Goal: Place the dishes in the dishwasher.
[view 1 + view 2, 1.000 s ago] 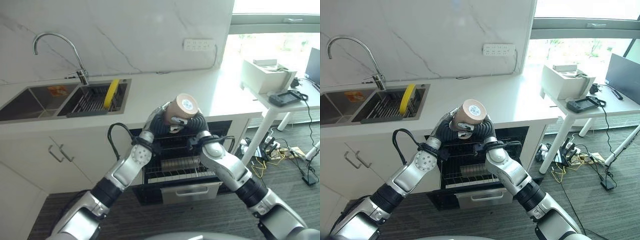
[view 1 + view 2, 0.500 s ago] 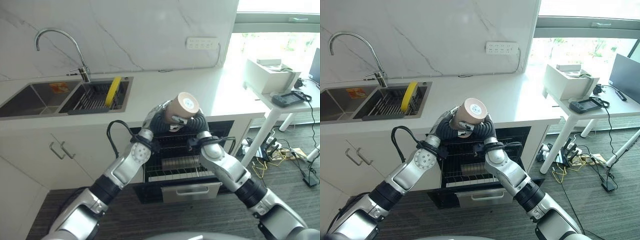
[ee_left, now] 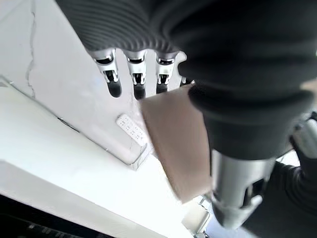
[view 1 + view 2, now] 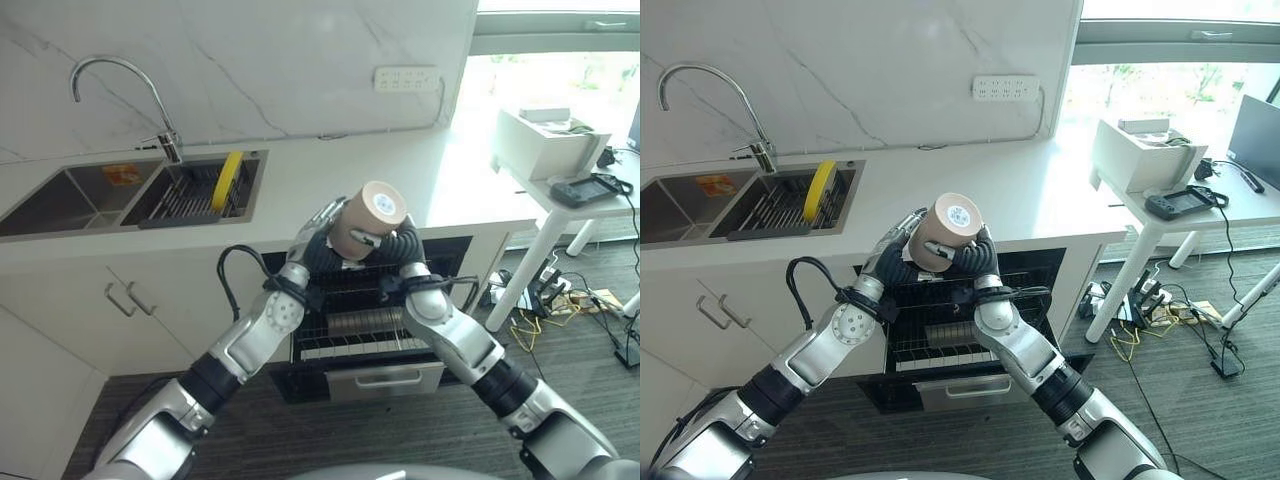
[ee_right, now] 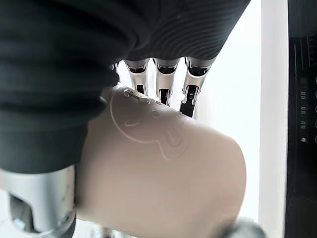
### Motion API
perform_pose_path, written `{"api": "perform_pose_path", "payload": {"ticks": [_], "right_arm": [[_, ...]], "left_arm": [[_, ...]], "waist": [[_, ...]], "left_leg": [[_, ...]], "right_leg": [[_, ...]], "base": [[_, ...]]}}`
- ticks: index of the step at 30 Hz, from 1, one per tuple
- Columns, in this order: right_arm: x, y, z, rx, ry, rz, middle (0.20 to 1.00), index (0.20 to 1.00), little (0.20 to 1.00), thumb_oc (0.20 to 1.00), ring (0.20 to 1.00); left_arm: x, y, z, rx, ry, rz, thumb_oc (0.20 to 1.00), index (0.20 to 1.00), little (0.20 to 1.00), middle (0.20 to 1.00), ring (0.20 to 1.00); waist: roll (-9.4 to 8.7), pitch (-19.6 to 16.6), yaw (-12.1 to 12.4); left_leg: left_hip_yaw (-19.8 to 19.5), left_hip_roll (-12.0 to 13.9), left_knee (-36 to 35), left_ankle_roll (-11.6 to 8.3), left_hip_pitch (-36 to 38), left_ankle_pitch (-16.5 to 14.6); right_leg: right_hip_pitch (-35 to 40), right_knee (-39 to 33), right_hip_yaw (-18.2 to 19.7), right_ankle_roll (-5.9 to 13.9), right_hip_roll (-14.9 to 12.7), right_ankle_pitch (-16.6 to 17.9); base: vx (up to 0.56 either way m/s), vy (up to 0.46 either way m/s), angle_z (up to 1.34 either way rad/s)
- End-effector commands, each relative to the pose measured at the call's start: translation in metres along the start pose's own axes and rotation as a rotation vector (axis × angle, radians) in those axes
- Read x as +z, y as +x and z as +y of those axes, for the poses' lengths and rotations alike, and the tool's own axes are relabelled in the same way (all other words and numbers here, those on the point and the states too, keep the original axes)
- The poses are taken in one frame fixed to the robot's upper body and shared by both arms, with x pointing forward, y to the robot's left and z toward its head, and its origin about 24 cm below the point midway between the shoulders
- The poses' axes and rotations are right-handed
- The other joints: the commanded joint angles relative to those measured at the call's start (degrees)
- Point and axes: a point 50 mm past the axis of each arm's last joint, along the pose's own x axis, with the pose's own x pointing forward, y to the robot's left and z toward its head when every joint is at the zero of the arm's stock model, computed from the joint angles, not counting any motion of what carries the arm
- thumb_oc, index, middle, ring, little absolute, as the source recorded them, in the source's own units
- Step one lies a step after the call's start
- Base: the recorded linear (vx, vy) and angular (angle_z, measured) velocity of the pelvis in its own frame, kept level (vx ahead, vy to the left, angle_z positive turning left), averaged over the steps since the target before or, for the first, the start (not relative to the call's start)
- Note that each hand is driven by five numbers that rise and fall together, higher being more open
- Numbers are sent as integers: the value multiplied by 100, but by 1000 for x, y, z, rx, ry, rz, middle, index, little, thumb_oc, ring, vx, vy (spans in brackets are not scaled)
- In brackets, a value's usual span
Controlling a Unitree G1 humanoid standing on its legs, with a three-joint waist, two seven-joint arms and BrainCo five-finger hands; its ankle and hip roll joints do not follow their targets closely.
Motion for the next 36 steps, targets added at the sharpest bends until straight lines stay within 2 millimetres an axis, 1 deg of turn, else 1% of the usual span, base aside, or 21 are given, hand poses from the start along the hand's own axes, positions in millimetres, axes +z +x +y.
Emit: {"api": "perform_pose_path", "payload": {"ticks": [1, 3, 5, 7, 10, 13, 16, 17, 18, 19, 22, 25, 28, 29, 30, 31, 32, 33, 34, 35, 36], "right_arm": [[66, 12, -16, -98, 157, -342, 200, 200, 200, 200, 200], [61, 6, -29, -141, 164, -341, 200, 200, 200, 200, 200], [53, -2, -52, -219, 173, -349, 200, 200, 200, 200, 200], [49, -8, -66, -268, 178, -353, 200, 200, 200, 200, 200], [40, -22, -95, -373, 174, -355, 200, 200, 200, 200, 200], [33, -29, -108, -391, 164, -344, 200, 200, 200, 200, 200], [30, -34, -114, -376, 133, -328, 200, 200, 200, 200, 200], [22, -37, -115, -354, 134, -298, 200, 200, 200, 200, 200], [21, -37, -116, -353, 135, -296, 200, 200, 200, 200, 200], [15, -37, -116, -343, 145, -276, 200, 200, 200, 200, 200], [6, -42, -114, -276, 172, -248, 200, 200, 200, 200, 200], [0, -44, -111, -241, 199, -222, 200, 200, 200, 200, 200], [-5, -43, -108, -204, 222, -195, 200, 200, 200, 200, 200], [-5, -41, -108, -194, 221, -199, 200, 200, 200, 200, 200], [-5, -39, -106, -182, 218, -205, 200, 200, 200, 200, 200], [-6, -40, -104, -187, 221, -211, 200, 200, 200, 200, 200], [-6, -41, -105, -194, 226, -213, 200, 200, 200, 200, 200], [-5, -45, -106, -204, 240, -216, 200, 200, 200, 200, 200], [-6, -52, -104, -179, 258, -214, 200, 200, 200, 200, 200], [-6, -52, -102, -165, 256, -215, 200, 200, 200, 200, 200], [-5, -50, -96, -144, 263, -234, 200, 200, 200, 200, 200]], "left_arm": [[-4, 3, 8, 70, 27, -23, 1000, 1000, 1000, 1000, 1000], [-14, -4, 16, 120, 8, 19, 1000, 1000, 1000, 1000, 1000], [-27, -15, 31, 202, -23, 62, 1000, 1000, 1000, 1000, 1000], [-32, -22, 39, 248, -37, 73, 1000, 1000, 1000, 1000, 1000], [-39, -36, 61, 357, -57, 81, 1000, 1000, 1000, 1000, 1000], [-40, -44, 71, 402, -75, 57, 1000, 1000, 1000, 1000, 1000], [-35, -50, 73, 366, -128, 8, 1000, 1000, 1000, 1000, 1000], [-28, -51, 70, 299, -182, -59, 1000, 1000, 1000, 1000, 1000], [-28, -52, 70, 290, -187, -63, 1000, 1000, 1000, 1000, 1000], [-28, -52, 67, 252, -196, -73, 1000, 1000, 1000, 1000, 1000], [-36, -59, 62, 168, -245, -45, 1000, 1000, 1000, 1000, 1000], [-39, -65, 54, 98, -264, -36, 1000, 1000, 1000, 1000, 1000], [-40, -64, 52, 118, -310, -26, 1000, 1000, 1000, 1000, 1000], [-40, -63, 51, 120, -331, -18, 1000, 1000, 1000, 1000, 1000], [-41, -63, 48, 121, -374, -2, 1000, 1000, 1000, 1000, 1000], [-41, -64, 46, 98, -410, 1, 1000, 1000, 1000, 1000, 1000], [-40, -64, 45, 82, -415, -3, 1000, 1000, 1000, 1000, 1000], [-38, -65, 44, 49, -405, -17, 1000, 1000, 1000, 1000, 1000], [-36, -70, 40, 10, -365, -32, 1000, 1000, 1000, 1000, 1000], [-35, -70, 41, 13, -365, -35, 1000, 1000, 1000, 1000, 1000], [-31, -63, 47, 43, -410, -66, 1000, 1000, 1000, 1000, 1000]], "waist": [[-142, -10, 161], [-132, -16, 158], [-122, -5, 166], [-116, 0, 175], [-107, 17, 192], [-113, 24, 197], [-120, 48, 186], [-120, 62, 179], [-121, 62, 179], [-121, 65, 175], [-108, 97, 140], [-93, 131, 114], [-96, 252, 57], [-117, 319, 70], [-137, 367, 119], [-149, 402, 166], [-163, 414, 176], [-176, 465, 151], [-184, 630, 7], [-218, 673, -10], [-284, 729, -62]], "left_leg": [[-242, 442, 11, -209, 248, -572], [-242, 445, 11, -209, 253, -571], [-250, 449, 11, -205, 244, -562], [-255, 449, 11, -201, 236, -561], [-293, 442, 11, -201, 204, -561], [-314, 445, 11, -210, 187, -555], [-321, 458, 11, -221, 160, -543], [-322, 460, 11, -228, 137, -546], [-321, 460, 11, -228, 137, -547], [-308, 471, 11, -233, 140, -541], [-279, 510, 11, -243, 146, -501], [-251, 530, 11, -261, 129, -481], [-187, 551, 146, -282, 133, -432], [-263, 513, 391, -268, 51, -521], [-413, 404, 530, -196, -15, -624], [-516, 291, 599, -80, -73, -700], [-552, 238, 654, -26, -110, -749], [-665, 122, 750, 90, -159, -840], [-842, 40, 883, 224, -135, -964], [-860, 12, 907, 218, -124, -1000], [-892, -31, 867, 147, -80, -1069]], "right_leg": [[-231, 73, -390, 511, -707, 78], [-223, 72, -401, 504, -700, 76], [-219, 71, -419, 488, -695, 79], [-217, 68, -433, 485, -697, 85], [-226, 61, -465, 482, -707, 100], [-225, 59, -506, 486, -714, 108], [-250, 64, -540, 487, -725, 118], [-266, 67, -577, 497, -733, 127], [-265, 66, -581, 497, -733, 128], [-264, 74, -602, 506, -741, 128], [-287, 97, -564, 490, -726, 116], [-308, 76, -550, 496, -712, 126], [-366, 88, -391, 438, -665, 115], [-380, 113, -306, 429, -674, 135], [-426, 304, -231, 443, -739, 95], [-479, 726, -186, 427, -807, 5], [-537, 942, -155, 429, -842, -65], [-740, 1481, -64, 434, -862, 12], [-1383, 2391, 300, 456, -863, 335], [-1517, 2338, 356, 453, -910, 411], [-1609, 1484, 354, 447, -1014, 506]], "base": [[10, 28, 3], [9, 22, 6], [7, 29, 11], [4, 18, 9], [1, 14, 3], [13, 13, 7], [5, 17, 6], [-5, 14, 10], [23, 4, 10], [67, -5, 4], [77, -9, 1], [38, 7, -2], [-48, 169, -4], [-40, 229, -9], [-39, 296, -13], [-21, 249, -15], [-4, 193, -15], [45, 106, -5], [75, 35, 1], [184, -186, 13], [211, -297, 29]]}}
